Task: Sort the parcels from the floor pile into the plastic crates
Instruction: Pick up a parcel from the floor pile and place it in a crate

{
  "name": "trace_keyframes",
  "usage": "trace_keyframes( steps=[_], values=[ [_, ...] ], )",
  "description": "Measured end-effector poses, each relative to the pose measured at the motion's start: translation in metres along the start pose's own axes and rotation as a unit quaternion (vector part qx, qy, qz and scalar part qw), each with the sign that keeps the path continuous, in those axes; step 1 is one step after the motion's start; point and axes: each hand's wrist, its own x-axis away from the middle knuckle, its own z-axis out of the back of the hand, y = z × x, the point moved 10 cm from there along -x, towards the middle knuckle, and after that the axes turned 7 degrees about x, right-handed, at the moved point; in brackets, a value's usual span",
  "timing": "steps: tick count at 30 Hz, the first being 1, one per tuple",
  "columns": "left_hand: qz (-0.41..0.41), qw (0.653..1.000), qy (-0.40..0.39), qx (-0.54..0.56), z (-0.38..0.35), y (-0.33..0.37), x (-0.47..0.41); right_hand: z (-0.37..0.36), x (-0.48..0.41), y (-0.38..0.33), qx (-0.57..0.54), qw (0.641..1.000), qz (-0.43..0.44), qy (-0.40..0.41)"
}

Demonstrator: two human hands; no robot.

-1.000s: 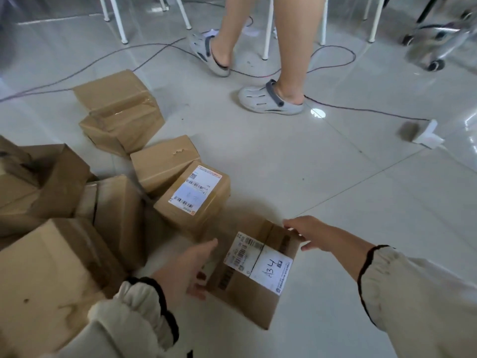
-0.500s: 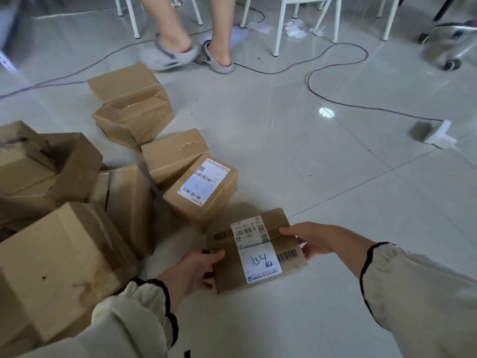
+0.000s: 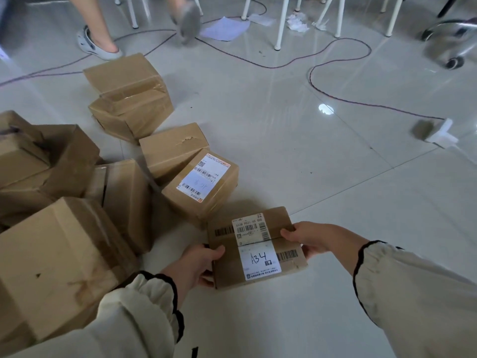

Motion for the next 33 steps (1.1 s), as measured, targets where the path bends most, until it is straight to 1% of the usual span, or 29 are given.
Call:
trace_keyframes(
  steps=[6,8,12,15,18,21,24,28,30,33],
  values=[
    [0.003,0.999,-0.026,0.037,0.001,-0.003,0.005,-0.006,0.003,0.004,-0.084,0.996,-0.010,-0.025],
    [0.005,0.999,-0.025,0.046,-0.001,-0.004,0.012,-0.011,0.006,0.007,-0.109,0.994,-0.007,0.007],
    [0.011,0.999,0.008,0.049,-0.009,0.003,0.059,-0.016,0.044,0.019,-0.125,0.983,-0.003,0.132],
    [0.014,1.000,0.015,0.022,-0.015,0.038,0.123,-0.006,0.116,0.005,-0.129,0.974,-0.008,0.184],
    [0.014,1.000,0.008,0.019,-0.028,0.097,0.202,0.026,0.207,-0.024,-0.116,0.969,-0.013,0.219],
    [0.002,1.000,-0.008,0.001,-0.044,0.172,0.301,0.061,0.313,-0.074,-0.115,0.966,-0.003,0.229],
    [-0.011,1.000,0.004,-0.024,-0.051,0.242,0.395,0.098,0.424,-0.125,-0.116,0.961,0.001,0.251],
    [-0.034,0.998,0.019,-0.052,-0.054,0.323,0.516,0.131,0.555,-0.185,-0.121,0.956,0.030,0.265],
    [-0.049,0.996,0.017,-0.069,-0.054,0.348,0.565,0.137,0.607,-0.200,-0.106,0.955,0.036,0.273],
    [-0.058,0.996,0.018,-0.064,-0.049,0.362,0.620,0.134,0.663,-0.214,-0.074,0.952,0.046,0.293]
  ],
)
